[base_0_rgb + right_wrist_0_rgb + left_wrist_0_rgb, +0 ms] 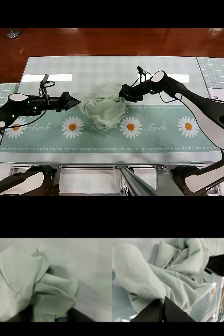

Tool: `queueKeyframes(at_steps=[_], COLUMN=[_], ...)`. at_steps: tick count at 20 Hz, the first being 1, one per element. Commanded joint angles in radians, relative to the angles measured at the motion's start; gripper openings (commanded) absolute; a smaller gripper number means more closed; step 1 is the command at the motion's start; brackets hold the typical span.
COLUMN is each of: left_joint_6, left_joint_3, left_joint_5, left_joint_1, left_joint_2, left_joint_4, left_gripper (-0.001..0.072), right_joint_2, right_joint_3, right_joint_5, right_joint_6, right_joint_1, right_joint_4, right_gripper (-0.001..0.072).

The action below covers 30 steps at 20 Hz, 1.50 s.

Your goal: Fold the shirts.

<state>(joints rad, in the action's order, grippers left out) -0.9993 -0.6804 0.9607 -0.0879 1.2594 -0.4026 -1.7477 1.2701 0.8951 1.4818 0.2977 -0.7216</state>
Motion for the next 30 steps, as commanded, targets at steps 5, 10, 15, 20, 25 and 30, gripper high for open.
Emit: queueKeyframes(at_steps=[5,10,15,20,25,30], left_joint_6=[-0.016,-0.052,-0.149,-0.315,-0.316,-0.349], left_joint_3=[-0.052,-0.493,-1.0,-1.287,-1.293,-1.244], left_joint_5=[0.071,0.161,0.155,0.159,0.246,0.518], left_joint_1=[-0.022,-0.021,-0.02,-0.032,-0.03,-0.03], left_joint_2=[-0.002,-0.02,-0.046,-0.179,-0.364,-0.389], left_joint_4=[0.029,0.089,0.02,-0.419,-0.513,-0.443], left_gripper=[0.0021,0.002,0.002,0.002,0.002,0.0021], right_joint_2=[0.03,0.205,0.454,0.785,0.962,0.98], right_joint_3=[0.129,0.5,0.796,0.797,0.797,0.727], right_joint_5=[0.173,0.229,0.275,0.341,0.452,0.513], right_joint_6=[-0.103,0.072,0.047,0.042,0.045,0.051], right_joint_1=[-0.005,-0.055,-0.066,-0.066,-0.066,-0.066], right_joint_4=[-0.052,-0.424,-0.573,-0.721,-0.727,-0.685], right_gripper=[0.0019,0.0019,0.0019,0.0019,0.0019,0.0019])
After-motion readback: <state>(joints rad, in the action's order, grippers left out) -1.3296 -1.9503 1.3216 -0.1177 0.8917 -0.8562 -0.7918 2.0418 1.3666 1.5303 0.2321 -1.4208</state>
